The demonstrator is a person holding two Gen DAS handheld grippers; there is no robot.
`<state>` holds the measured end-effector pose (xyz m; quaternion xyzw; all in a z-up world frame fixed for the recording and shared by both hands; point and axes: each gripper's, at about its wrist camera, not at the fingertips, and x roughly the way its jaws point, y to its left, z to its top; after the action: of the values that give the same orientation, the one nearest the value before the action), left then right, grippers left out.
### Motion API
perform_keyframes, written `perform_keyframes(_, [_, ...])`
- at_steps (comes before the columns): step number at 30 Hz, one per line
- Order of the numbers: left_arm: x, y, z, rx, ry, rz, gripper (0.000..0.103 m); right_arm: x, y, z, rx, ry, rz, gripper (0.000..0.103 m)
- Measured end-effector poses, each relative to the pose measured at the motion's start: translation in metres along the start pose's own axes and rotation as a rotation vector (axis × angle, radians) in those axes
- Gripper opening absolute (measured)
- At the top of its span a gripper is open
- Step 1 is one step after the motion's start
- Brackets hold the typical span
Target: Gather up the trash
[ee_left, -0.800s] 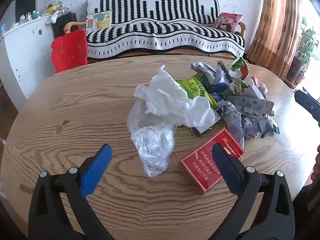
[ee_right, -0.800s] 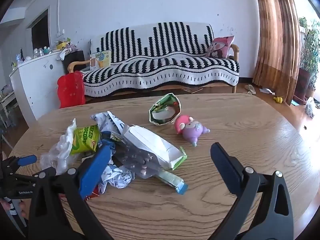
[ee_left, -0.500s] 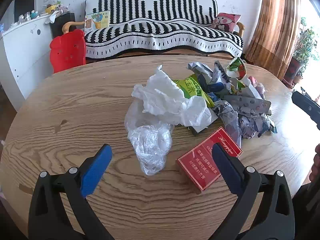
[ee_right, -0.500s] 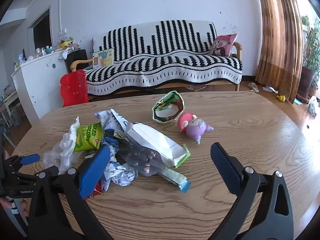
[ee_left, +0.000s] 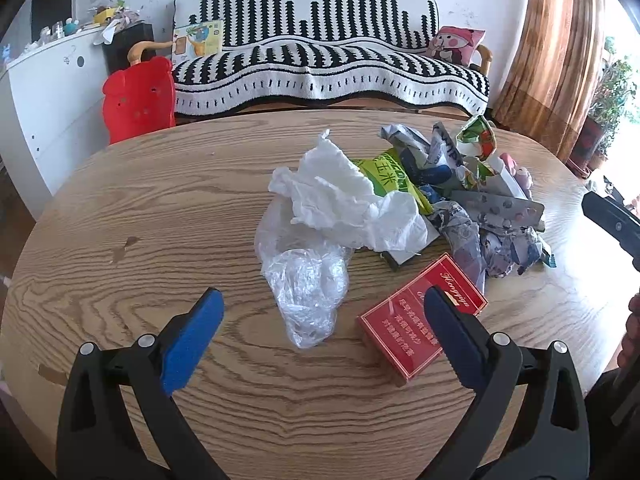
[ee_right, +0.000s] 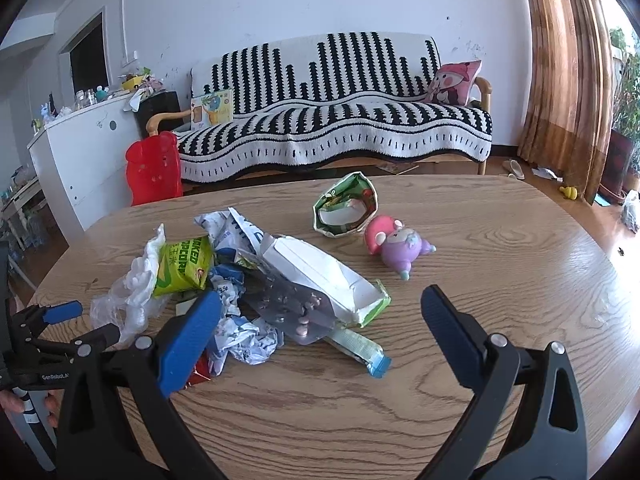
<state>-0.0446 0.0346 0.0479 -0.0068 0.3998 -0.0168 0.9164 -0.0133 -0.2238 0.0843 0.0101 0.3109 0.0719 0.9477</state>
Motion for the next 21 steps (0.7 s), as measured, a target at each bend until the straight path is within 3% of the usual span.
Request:
perform_keyframes(6, [0.0002,0.0009,-0.0002,-0.007,0.004,-0.006,0.097,-0.001,0.0015,-0.0046,0.007,-0.079,0.01,0.097])
perform_keyframes(21, [0.0025,0.0014,-0.0014,-0.015,0.014,-0.019,0.097,-0.0011,0.0036,-0.0054,0.005,-0.097,0.014,0.097])
